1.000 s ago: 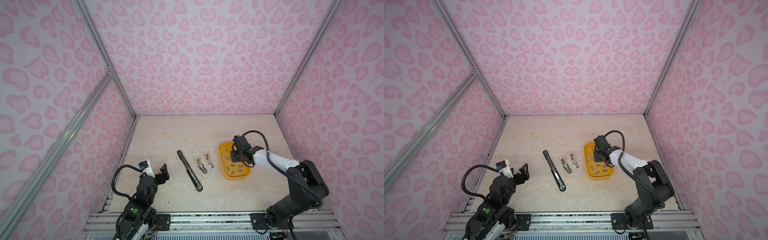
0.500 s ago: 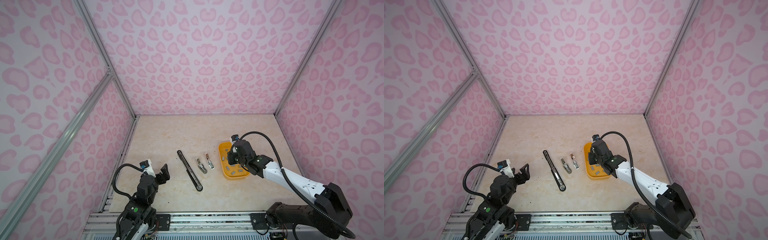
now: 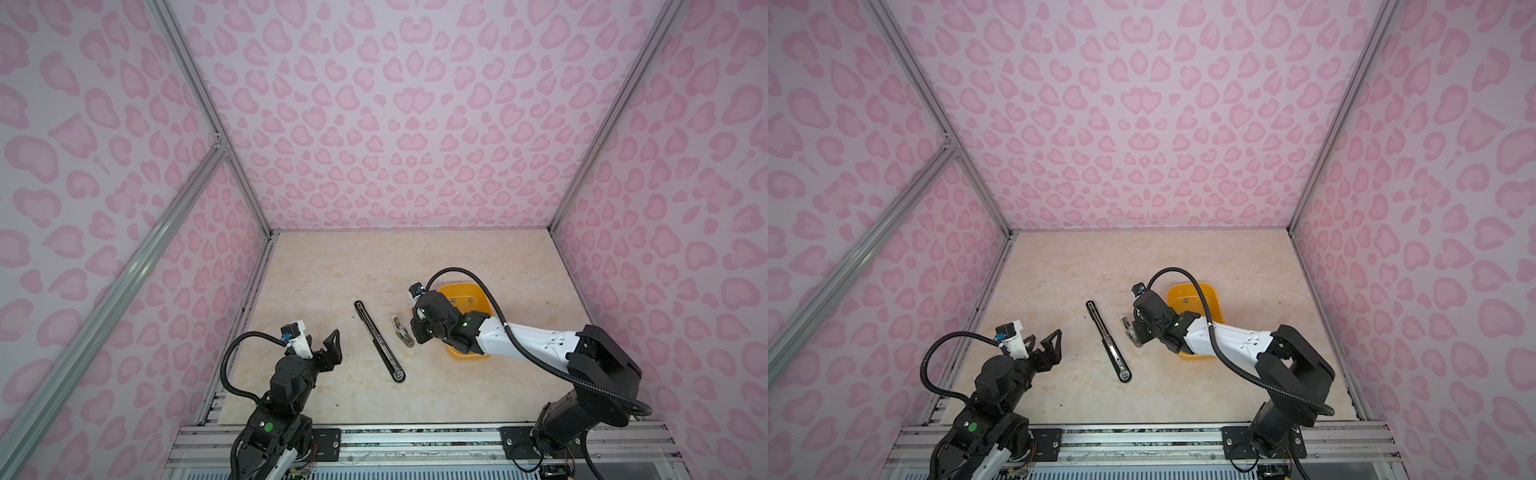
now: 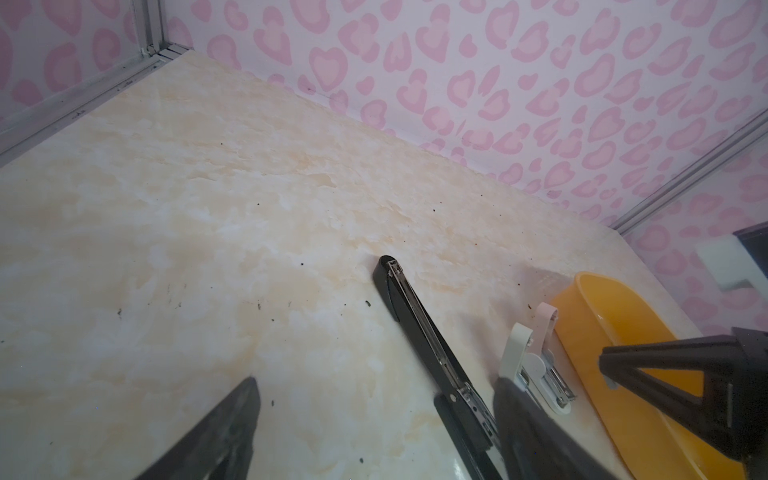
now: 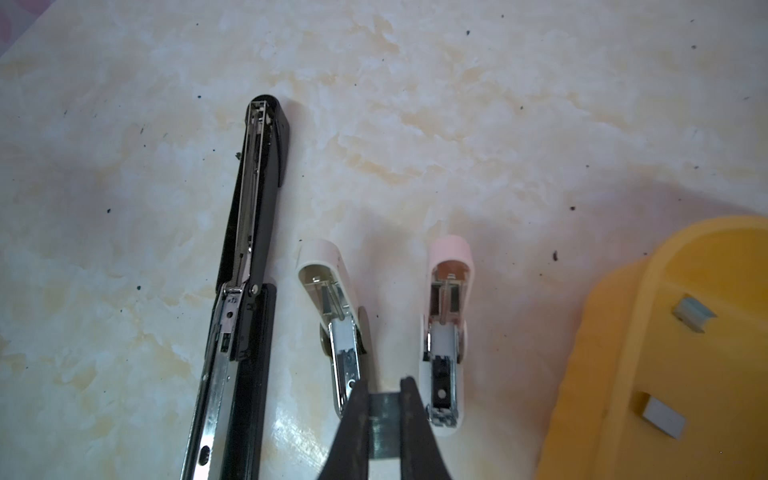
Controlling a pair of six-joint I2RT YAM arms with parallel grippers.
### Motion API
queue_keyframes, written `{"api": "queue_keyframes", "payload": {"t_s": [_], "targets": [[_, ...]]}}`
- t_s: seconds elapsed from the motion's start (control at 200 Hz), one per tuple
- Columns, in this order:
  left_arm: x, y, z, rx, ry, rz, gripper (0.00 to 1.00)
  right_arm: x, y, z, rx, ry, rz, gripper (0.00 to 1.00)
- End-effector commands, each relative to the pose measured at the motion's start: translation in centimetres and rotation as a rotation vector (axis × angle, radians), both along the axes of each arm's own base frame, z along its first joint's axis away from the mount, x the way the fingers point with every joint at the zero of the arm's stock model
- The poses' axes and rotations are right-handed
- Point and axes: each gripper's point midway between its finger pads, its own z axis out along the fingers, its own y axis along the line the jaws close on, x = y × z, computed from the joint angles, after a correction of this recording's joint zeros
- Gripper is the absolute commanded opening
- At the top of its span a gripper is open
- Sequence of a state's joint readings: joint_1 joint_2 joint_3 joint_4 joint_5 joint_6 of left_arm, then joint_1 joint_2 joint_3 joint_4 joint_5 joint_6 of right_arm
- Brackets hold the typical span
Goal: Load the staples into the stapler
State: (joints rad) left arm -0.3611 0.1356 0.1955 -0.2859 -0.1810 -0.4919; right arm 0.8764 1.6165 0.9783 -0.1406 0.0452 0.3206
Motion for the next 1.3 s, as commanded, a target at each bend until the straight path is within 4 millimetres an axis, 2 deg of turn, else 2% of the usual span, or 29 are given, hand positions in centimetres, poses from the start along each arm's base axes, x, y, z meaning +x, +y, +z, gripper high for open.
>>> {"api": "queue_keyframes", "payload": {"t_s": [0.0, 0.13, 0.281, 0.541, 0.726, 0.842, 1.052, 1.298], "targets": [[0.1, -0.3, 0.3, -0.001, -0.009, -0.015, 0.88, -0.3, -0.1, -0.8, -0.010, 0.005, 0.016, 0.00], [0.1, -0.2, 0.2, -0.002, -0.009, -0.013, 0.87, -0.6, -1.1, -1.8, -0.038, 0.005, 0.002, 0.00], [0.0, -0.2, 0.3, -0.005, -0.014, -0.014, 0.87, 0.2, -1.7, -3.3, -0.048, 0.036, -0.025, 0.00], [0.0, -0.2, 0.3, -0.008, -0.018, -0.008, 0.88, 1.6, -2.1, -3.7, -0.079, 0.018, -0.051, 0.00], [-0.3, -2.8, 1.6, -0.028, -0.086, -0.166, 0.88, 2.1, -1.4, -3.9, -0.077, 0.026, -0.045, 0.00], [-0.7, -3.9, 2.2, -0.039, -0.129, -0.235, 0.89, 2.3, -1.7, -4.0, -0.095, 0.021, -0.054, 0.00], [-1.0, -4.7, 2.5, -0.049, -0.160, -0.287, 0.90, 2.3, -1.8, -4.4, -0.103, 0.030, -0.059, 0.00], [-0.5, -4.4, 1.8, -0.037, -0.108, -0.258, 0.86, 2.6, -2.1, -5.4, -0.107, 0.071, -0.080, 0.00]]}}
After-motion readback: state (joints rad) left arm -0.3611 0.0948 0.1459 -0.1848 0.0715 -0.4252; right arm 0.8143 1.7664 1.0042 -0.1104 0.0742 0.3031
